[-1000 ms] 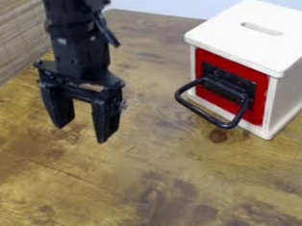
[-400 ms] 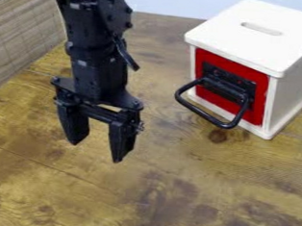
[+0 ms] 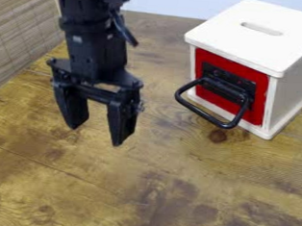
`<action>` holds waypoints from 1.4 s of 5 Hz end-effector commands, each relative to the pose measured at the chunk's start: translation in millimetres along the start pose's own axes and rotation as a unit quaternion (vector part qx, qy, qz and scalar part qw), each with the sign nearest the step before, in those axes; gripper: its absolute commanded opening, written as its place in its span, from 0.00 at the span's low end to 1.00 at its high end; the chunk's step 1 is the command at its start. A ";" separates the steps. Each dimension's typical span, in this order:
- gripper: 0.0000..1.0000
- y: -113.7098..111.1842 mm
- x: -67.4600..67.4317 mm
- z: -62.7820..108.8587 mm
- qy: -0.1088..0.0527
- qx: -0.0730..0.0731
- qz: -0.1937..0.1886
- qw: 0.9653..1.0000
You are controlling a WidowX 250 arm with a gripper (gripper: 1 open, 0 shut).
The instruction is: Close the drawer
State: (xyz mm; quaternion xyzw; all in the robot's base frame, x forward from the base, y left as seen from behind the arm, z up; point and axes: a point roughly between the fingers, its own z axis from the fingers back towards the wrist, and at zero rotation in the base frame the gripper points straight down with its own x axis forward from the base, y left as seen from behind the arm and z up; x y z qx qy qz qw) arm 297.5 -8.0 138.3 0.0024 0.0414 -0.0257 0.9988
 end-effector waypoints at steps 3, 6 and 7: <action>1.00 13.1 -0.4 9.7 -0.029 0.007 0.038 0.999; 1.00 21.2 11.3 3.7 -0.021 0.000 0.007 1.000; 1.00 21.7 9.2 12.0 -0.024 -0.004 0.005 1.000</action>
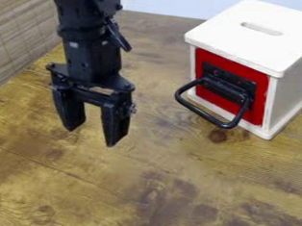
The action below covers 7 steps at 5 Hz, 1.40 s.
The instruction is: Close the drawer
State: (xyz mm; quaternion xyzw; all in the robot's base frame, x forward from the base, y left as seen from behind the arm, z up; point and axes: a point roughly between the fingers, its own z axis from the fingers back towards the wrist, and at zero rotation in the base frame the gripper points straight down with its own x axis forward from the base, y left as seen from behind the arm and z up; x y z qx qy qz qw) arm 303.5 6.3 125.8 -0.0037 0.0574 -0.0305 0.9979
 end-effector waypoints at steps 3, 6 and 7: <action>1.00 -3.1 4.2 22.0 -0.032 0.002 -0.002 0.999; 1.00 26.3 3.2 0.3 -0.015 0.009 0.023 1.000; 1.00 34.7 -1.5 1.7 -0.011 0.010 0.024 1.000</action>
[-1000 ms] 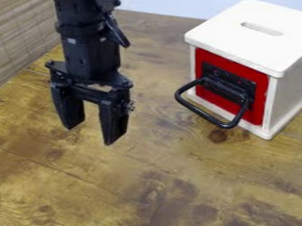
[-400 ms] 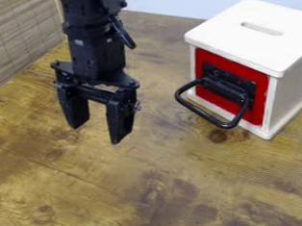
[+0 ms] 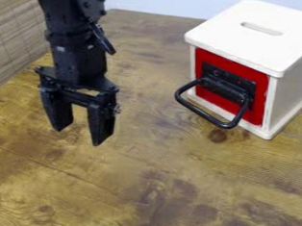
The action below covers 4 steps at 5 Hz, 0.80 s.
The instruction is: Close the drawer
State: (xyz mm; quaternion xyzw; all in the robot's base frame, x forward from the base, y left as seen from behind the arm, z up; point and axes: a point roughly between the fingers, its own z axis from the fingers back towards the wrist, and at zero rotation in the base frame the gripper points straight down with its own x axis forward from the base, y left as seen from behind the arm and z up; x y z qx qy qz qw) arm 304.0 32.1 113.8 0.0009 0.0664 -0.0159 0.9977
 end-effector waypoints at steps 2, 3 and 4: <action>1.00 -10.9 8.3 1.8 -0.016 0.014 0.020 1.000; 1.00 -19.6 15.1 11.8 -0.019 0.026 -0.024 0.999; 1.00 -17.2 17.6 24.4 -0.026 0.026 -0.054 0.998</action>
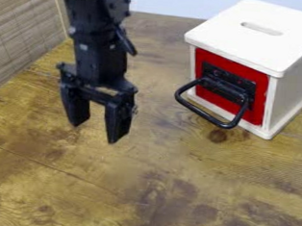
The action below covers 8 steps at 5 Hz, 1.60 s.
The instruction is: Close the drawer
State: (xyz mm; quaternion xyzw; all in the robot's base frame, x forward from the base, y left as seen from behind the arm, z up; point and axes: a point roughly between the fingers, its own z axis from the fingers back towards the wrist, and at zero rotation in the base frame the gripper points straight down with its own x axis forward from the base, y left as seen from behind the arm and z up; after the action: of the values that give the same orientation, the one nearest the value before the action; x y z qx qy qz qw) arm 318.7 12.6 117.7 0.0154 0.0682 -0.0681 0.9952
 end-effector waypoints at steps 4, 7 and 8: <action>1.00 -2.1 -17.7 23.8 -0.019 -0.011 0.074 0.997; 1.00 -10.7 -19.7 28.3 -0.030 -0.013 0.049 0.998; 1.00 -8.0 -21.4 29.0 -0.031 -0.017 0.041 0.999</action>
State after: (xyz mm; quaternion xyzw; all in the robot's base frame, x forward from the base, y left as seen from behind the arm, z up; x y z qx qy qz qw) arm 301.5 3.7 126.6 -0.0015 0.0743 -0.0294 0.9968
